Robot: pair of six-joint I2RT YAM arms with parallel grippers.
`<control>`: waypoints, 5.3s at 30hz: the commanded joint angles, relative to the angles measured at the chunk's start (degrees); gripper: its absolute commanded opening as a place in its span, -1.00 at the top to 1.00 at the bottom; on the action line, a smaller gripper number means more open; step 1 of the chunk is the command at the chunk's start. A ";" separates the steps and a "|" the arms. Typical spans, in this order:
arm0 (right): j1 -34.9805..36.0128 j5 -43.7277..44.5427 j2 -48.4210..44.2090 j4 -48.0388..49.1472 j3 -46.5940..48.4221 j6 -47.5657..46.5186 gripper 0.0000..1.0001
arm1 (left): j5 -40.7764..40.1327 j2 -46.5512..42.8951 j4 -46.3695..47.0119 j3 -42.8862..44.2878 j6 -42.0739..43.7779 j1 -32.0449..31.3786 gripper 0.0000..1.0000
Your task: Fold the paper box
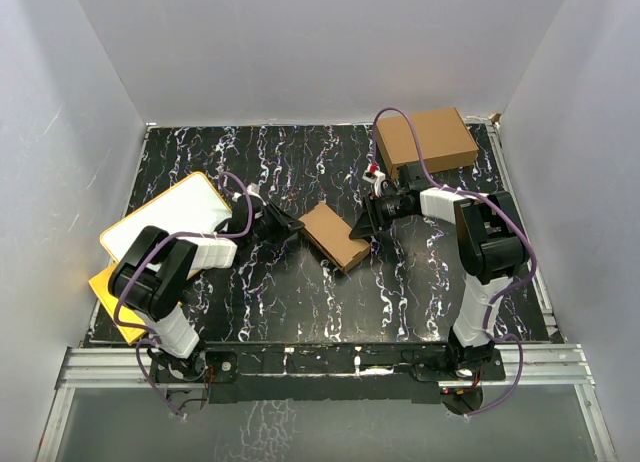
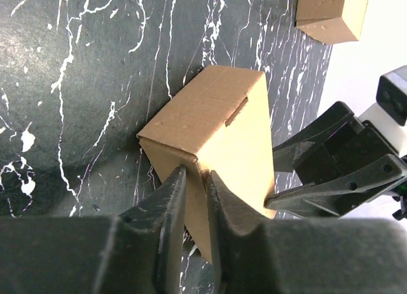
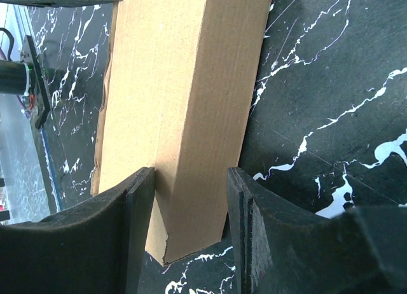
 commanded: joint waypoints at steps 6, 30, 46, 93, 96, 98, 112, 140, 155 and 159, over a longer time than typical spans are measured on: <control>1.06 4.96 2.09 -1.06 0.71 -3.33 -0.02 | 0.79 0.14 -0.28 0.66 1.18 0.42 0.94; 0.99 4.83 2.35 -1.13 0.81 -3.33 -0.02 | -5.50 -14.09 4.76 -10.79 -9.52 -13.65 -0.07; 1.07 4.83 2.35 -1.17 0.84 -3.33 -0.02 | -17.85 -4.23 -1.46 -2.58 -20.83 -25.92 0.24; 1.51 5.53 2.35 -1.26 0.90 -3.50 -0.02 | -18.22 -2.19 -16.91 6.59 -30.87 -29.26 0.68; 1.50 5.62 2.41 -1.26 0.85 -3.50 -0.02 | -18.40 -2.83 -17.37 6.64 -30.54 -29.26 0.84; 1.51 5.66 2.44 -1.22 0.90 -3.55 -0.02 | -18.46 -3.19 -17.43 6.60 -30.38 -29.27 0.90; 0.37 1.35 3.07 -1.61 1.42 -2.00 -0.08 | -15.69 -11.34 -9.31 1.40 -15.90 -29.22 -0.06; -7.34 -6.31 11.50 -3.24 2.01 2.50 0.40 | -24.03 -13.09 30.13 -20.91 -2.96 -20.07 -0.94; -7.89 -6.12 12.37 -4.45 2.74 1.62 0.40 | -29.78 6.32 41.15 -12.86 -6.62 -19.16 -0.94; -7.90 -6.37 12.44 -4.60 2.91 1.42 0.40 | -31.50 9.52 41.88 -11.86 -9.81 -19.08 -0.81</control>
